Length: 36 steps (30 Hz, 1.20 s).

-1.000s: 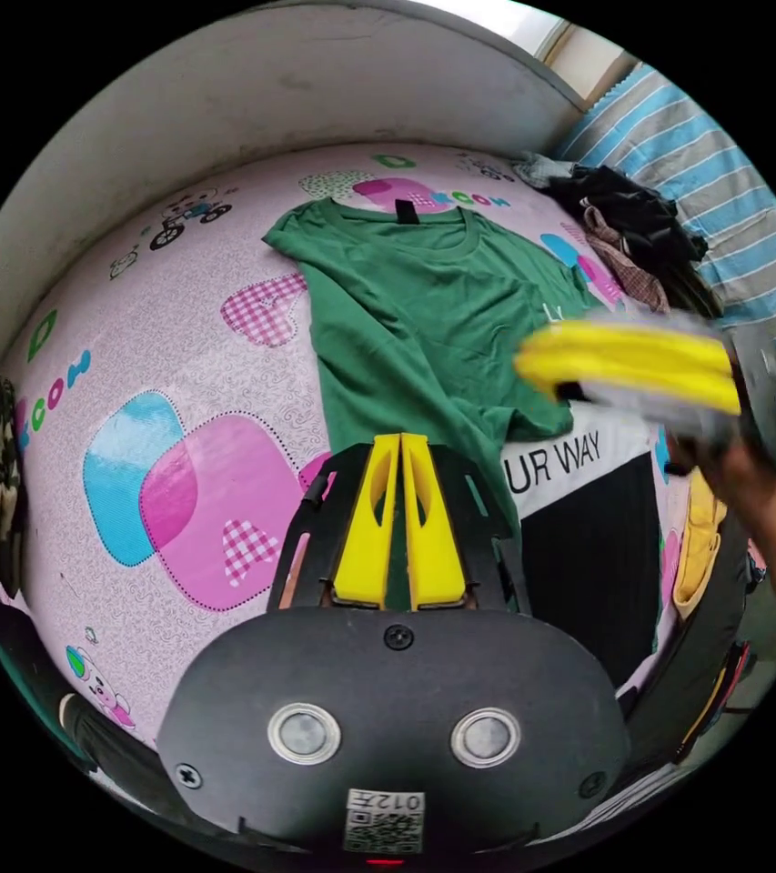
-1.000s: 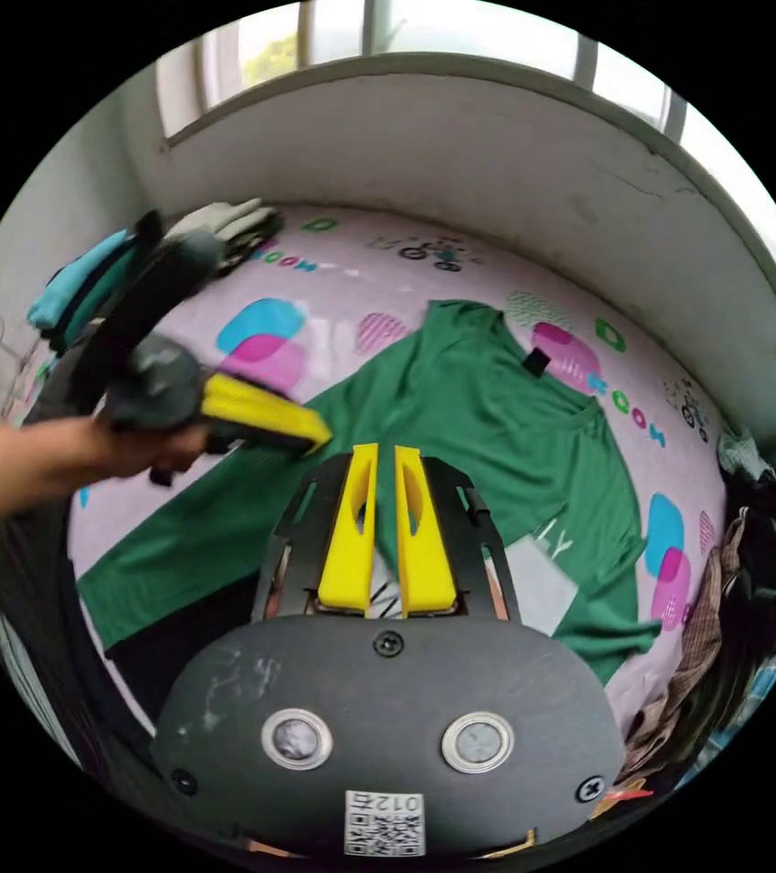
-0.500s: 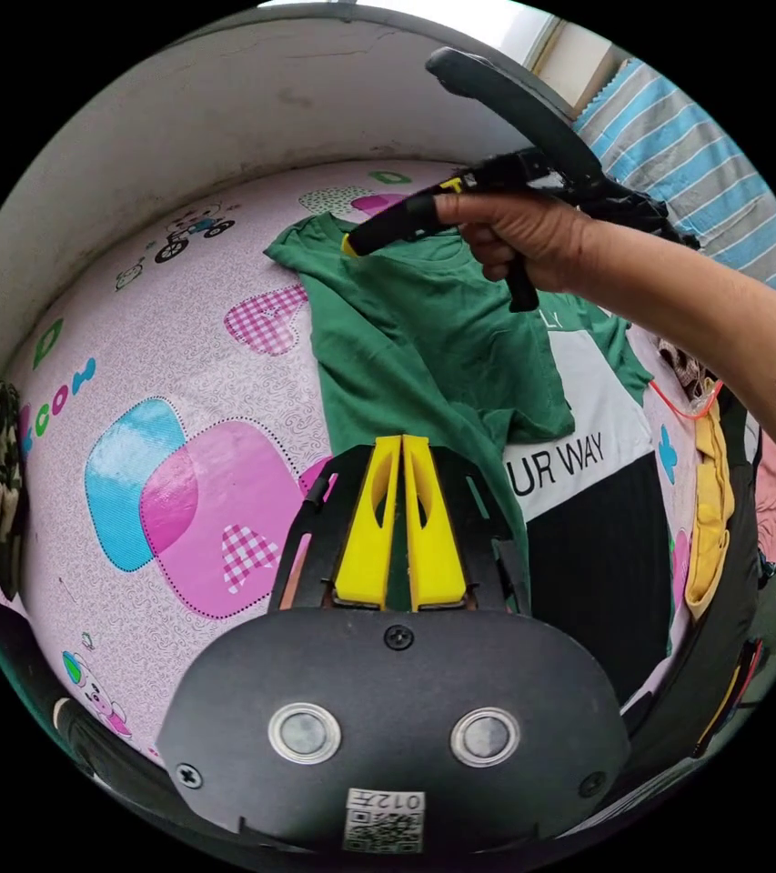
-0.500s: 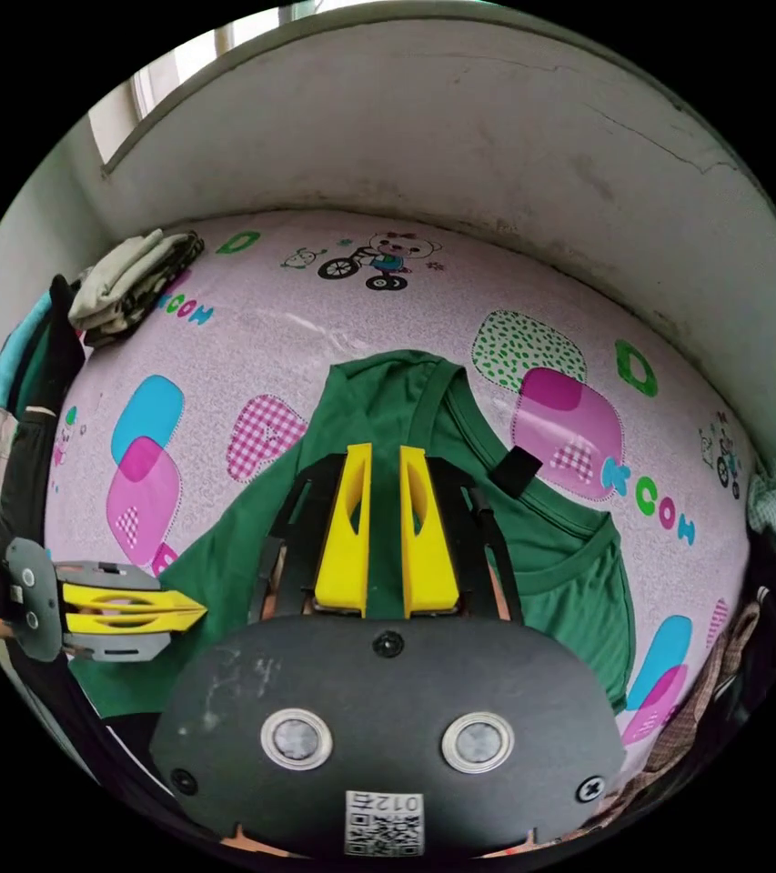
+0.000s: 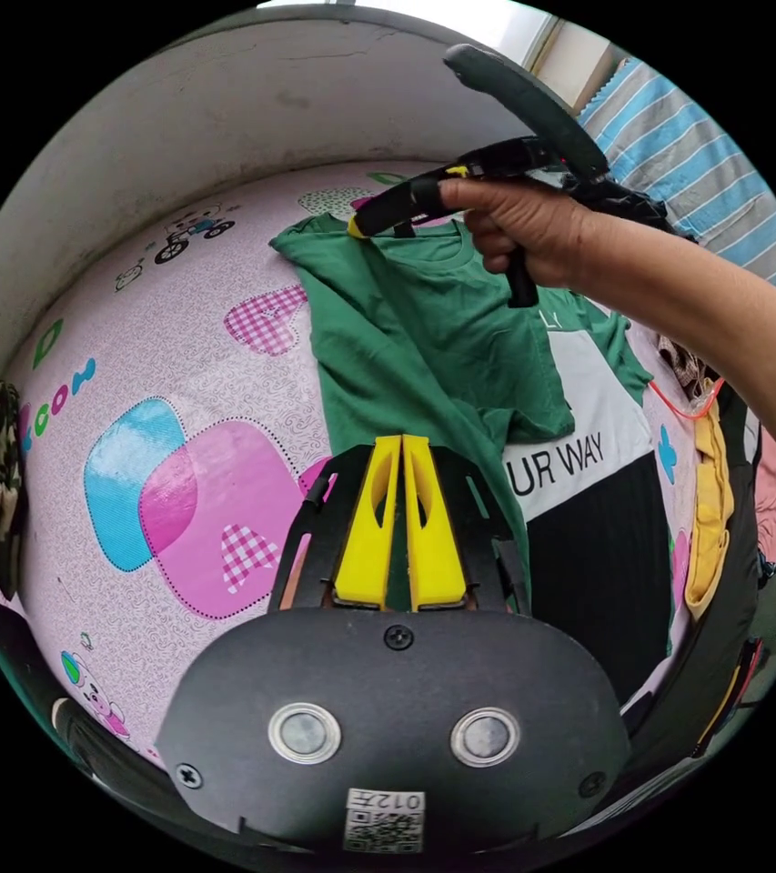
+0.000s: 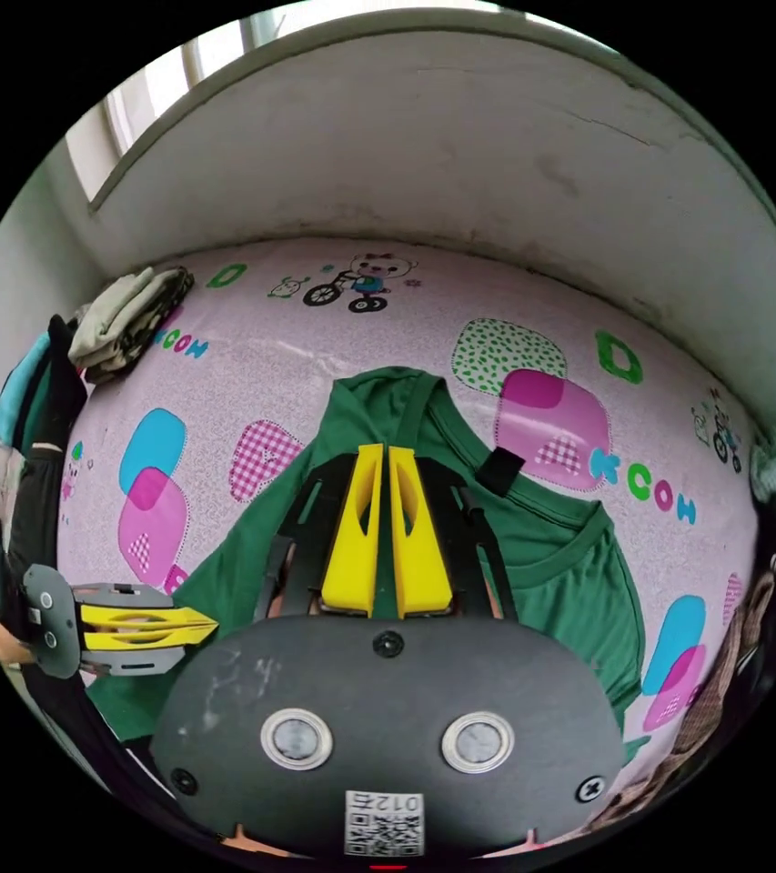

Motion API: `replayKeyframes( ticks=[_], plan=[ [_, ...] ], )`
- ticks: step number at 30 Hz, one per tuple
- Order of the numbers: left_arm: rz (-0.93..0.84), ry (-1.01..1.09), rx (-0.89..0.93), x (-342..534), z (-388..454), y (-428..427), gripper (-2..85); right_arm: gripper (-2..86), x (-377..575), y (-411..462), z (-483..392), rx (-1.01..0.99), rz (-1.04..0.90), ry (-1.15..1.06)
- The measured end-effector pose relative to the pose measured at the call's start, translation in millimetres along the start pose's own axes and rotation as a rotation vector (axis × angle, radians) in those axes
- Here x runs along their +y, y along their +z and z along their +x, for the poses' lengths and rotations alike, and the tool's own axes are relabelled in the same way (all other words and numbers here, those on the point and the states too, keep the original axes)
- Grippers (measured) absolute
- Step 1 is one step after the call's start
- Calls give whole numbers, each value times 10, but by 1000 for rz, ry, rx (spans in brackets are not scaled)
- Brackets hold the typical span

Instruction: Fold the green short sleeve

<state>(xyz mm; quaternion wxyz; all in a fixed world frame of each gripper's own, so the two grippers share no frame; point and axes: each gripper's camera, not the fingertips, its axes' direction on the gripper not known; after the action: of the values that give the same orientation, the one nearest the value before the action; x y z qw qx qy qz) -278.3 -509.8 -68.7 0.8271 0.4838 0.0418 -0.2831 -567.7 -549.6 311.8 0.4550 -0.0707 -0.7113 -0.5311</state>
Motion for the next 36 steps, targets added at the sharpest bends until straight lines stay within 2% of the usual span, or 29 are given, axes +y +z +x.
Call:
replayKeyframes(
  ticks=[3,7,11,20,23,27,31,36],
  plan=[
    [-4,2,-1,1,26,10,1,-10,58,-102,220,14,14,102],
    [-5,0,0,18,64,25,1,-9,70,-72,417,109,-64,204],
    [-7,1,-2,43,108,36,1,-7,6,-91,560,21,-79,244],
    [2,-31,56,187,141,18,7,-1,441,-709,1150,67,-72,285],
    [113,-55,69,282,222,-179,13,6,650,-834,1324,14,-82,283],
    [117,106,106,255,674,-182,32,21,814,-882,1398,34,-107,252],
    [113,364,-11,278,1345,-83,62,46,906,-894,1473,31,-122,243],
    [60,534,-154,373,1896,173,67,46,960,-902,1542,18,-124,248]
  ],
)
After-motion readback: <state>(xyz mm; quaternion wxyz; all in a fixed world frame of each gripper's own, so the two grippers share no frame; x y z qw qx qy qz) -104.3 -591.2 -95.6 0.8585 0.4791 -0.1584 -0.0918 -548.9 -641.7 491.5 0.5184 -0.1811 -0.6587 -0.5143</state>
